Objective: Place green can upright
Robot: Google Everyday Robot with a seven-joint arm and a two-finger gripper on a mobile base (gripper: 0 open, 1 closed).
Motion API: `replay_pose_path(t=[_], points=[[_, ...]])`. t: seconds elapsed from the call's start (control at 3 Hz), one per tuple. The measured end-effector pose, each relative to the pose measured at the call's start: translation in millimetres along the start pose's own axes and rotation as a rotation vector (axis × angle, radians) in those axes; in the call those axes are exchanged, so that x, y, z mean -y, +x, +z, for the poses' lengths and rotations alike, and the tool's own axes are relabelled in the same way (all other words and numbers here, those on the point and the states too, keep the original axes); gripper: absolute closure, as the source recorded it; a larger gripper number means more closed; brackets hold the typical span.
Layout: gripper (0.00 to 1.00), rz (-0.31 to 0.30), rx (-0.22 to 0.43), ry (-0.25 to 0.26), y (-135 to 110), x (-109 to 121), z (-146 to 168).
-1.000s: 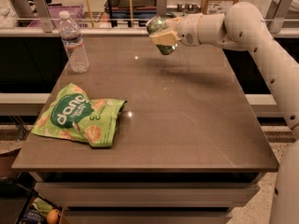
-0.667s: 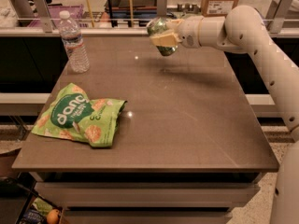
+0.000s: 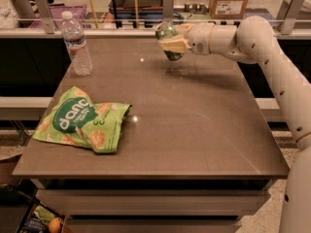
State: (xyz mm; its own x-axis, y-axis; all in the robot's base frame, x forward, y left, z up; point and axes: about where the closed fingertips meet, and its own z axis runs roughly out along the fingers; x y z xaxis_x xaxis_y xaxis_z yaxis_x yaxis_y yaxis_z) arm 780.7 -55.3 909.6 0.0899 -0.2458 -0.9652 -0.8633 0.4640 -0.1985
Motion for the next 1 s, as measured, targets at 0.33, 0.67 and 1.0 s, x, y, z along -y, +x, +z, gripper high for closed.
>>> replay_pose_path(t=[0.33, 0.67, 1.0], points=[[1.0, -0.003, 0.028, -0.008, 4.1, 2.9, -0.7], [1.0, -0.003, 0.05, -0.014, 8.5, 5.3, -0.2], [1.0, -0.001, 0.066, -0.017, 12.7, 7.2, -0.2]])
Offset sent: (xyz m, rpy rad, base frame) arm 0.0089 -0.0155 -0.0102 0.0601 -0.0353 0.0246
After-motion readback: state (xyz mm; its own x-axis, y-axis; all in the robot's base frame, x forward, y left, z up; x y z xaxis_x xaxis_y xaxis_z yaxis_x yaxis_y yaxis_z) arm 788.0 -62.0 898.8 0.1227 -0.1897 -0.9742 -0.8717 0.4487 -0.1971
